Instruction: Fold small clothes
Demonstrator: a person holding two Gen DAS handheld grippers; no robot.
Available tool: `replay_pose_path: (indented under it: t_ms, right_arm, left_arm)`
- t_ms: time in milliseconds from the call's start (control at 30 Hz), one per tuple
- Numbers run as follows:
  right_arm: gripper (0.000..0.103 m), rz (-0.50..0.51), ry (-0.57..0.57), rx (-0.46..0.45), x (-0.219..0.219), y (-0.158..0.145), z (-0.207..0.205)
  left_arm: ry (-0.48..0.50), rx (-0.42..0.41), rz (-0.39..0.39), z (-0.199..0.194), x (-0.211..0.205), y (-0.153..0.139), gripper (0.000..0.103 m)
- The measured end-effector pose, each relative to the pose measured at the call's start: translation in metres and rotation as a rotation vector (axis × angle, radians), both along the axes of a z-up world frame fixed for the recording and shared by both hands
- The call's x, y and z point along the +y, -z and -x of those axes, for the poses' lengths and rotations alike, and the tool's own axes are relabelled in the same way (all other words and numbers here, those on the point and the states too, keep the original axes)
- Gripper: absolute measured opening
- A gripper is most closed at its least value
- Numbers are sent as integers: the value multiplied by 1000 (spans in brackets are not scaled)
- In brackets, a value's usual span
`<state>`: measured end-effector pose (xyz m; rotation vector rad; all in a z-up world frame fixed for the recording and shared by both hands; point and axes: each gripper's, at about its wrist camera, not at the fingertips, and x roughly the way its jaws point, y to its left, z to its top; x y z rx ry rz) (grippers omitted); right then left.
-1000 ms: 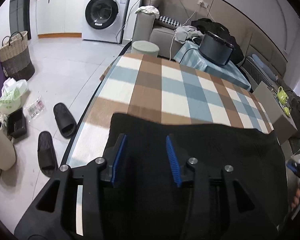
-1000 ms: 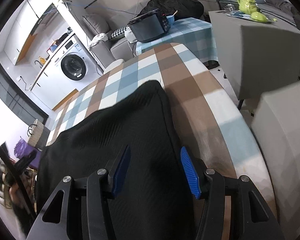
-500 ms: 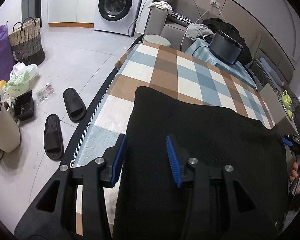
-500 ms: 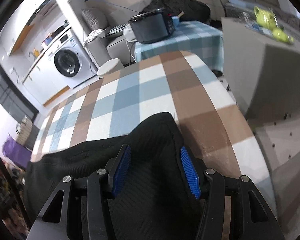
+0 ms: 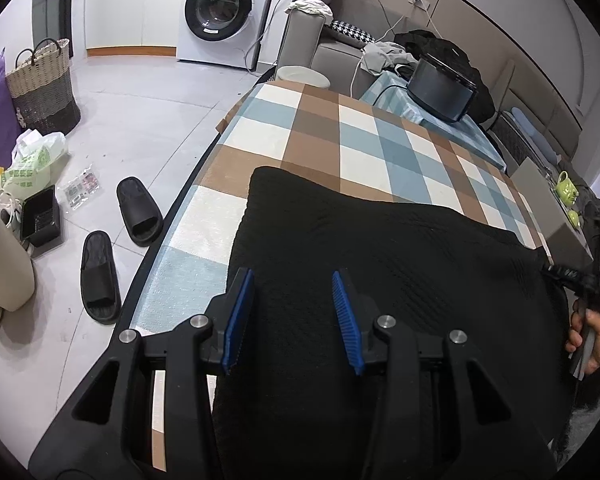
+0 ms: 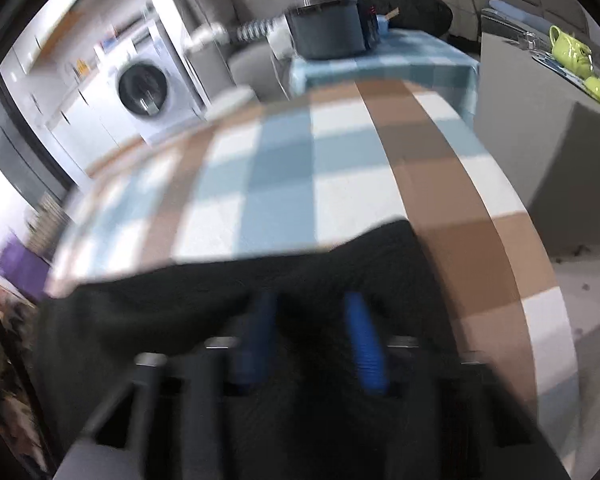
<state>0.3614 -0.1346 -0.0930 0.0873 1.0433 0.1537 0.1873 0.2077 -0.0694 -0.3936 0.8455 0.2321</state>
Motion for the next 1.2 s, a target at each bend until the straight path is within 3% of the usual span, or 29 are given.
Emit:
replay_pose_path:
  t_ms: [67, 267, 300, 467, 600, 733, 867, 1033, 1200]
  right_arm:
    - [1, 46, -5, -15, 0, 3, 3]
    - [1, -39, -31, -62, -13, -11, 14]
    - [3, -79, -36, -78, -16, -15, 16]
    - [43, -152, -55, -102, -4, -28, 19]
    - [44, -165, -90, -110, 26, -28, 14]
    - [44, -155, -202, -126, 56, -24, 10]
    - [34, -59, -249, -2, 71, -5, 13]
    - [34, -46, -260, 37, 53, 0, 38]
    - [45, -70, -147, -67, 6, -25, 62]
  left_arm:
    - [3, -2, 2, -2, 0, 0, 37]
    - [4, -4, 6, -3, -1, 1, 37]
    - [6, -3, 7, -4, -2, 1, 37]
    - [20, 1, 5, -7, -5, 2, 37]
    - [26, 2, -1, -7, -9, 1, 37]
    - [26, 1, -4, -7, -8, 1, 37]
    - [26, -1, 0, -7, -7, 1, 37]
    - [34, 5, 9, -8, -8, 4, 37]
    - [35, 20, 12, -10, -7, 7, 38]
